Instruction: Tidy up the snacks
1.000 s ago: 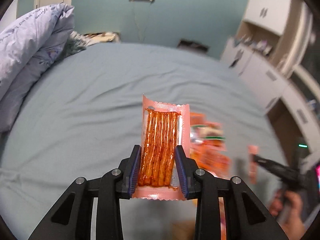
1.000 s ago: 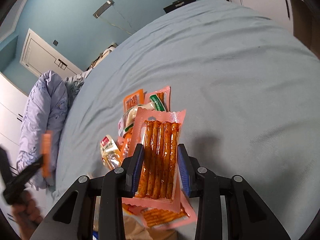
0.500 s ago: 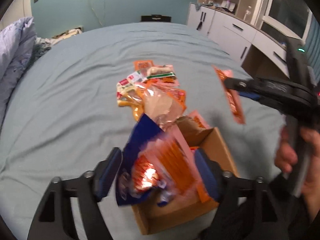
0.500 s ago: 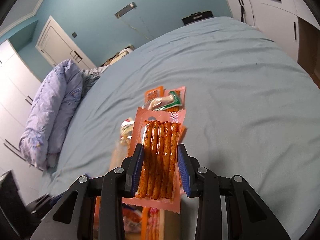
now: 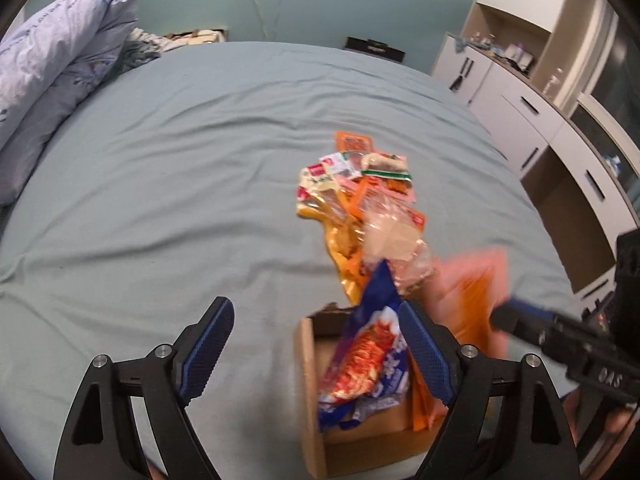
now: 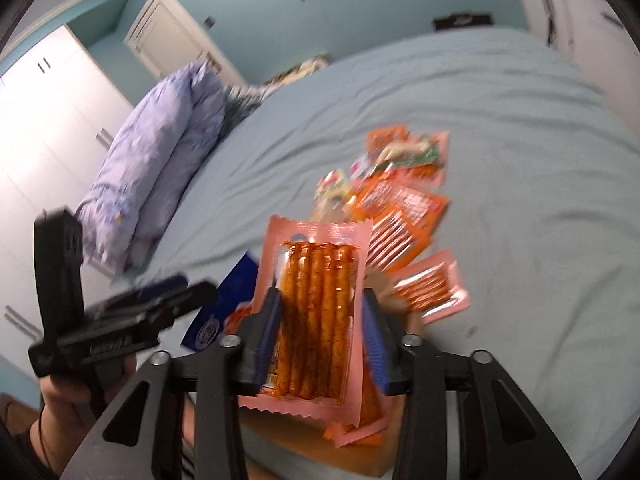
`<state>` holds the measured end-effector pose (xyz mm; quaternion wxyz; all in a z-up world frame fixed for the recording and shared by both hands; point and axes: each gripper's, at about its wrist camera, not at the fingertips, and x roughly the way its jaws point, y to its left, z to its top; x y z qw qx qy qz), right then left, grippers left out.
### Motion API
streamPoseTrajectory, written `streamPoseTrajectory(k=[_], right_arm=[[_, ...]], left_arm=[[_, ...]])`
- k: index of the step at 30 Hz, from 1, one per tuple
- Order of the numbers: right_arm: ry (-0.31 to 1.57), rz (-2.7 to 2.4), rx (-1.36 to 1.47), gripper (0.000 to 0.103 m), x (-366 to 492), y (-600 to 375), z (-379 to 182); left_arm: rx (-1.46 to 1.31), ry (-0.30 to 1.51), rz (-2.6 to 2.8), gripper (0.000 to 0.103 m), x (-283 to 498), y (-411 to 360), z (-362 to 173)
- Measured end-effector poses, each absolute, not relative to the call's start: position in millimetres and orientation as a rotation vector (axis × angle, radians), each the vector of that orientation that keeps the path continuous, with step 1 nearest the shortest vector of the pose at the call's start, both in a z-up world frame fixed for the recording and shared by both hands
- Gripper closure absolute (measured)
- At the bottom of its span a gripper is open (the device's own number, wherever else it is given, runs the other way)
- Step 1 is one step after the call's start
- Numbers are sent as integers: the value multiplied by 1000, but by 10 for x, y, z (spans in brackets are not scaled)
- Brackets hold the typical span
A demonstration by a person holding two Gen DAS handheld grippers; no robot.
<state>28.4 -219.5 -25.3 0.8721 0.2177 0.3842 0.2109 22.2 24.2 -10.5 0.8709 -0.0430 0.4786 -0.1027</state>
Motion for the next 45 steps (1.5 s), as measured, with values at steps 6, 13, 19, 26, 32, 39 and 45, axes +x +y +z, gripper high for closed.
streamPoseTrajectory(k=[6,13,19,26,32,39,45], right_arm=[[932,410,623,18,556,-2308,-473],[874,139,572,18,677,-2648,-327],[891,100,622,18,763,-2840,-338],[916,45,687,18,648,-2986,-337],[1002,34,624,18,850,-2930,-391],[998,60,601,18,1509,-2855,-401],[1035,121,547,18,1886,-2785,-680]], left_arm=[[-100,1007,-202,17,264,256,-114],[-47,1005,-192,17,254,207,-90],[87,965,-100,17,221,166,-27],[109,863,-96,0,341,322,286],[198,850,-19,0,860,453,290],[24,1014,-11,0,1344,633,-153],[43,1122,-60,0,1470,576,-528]])
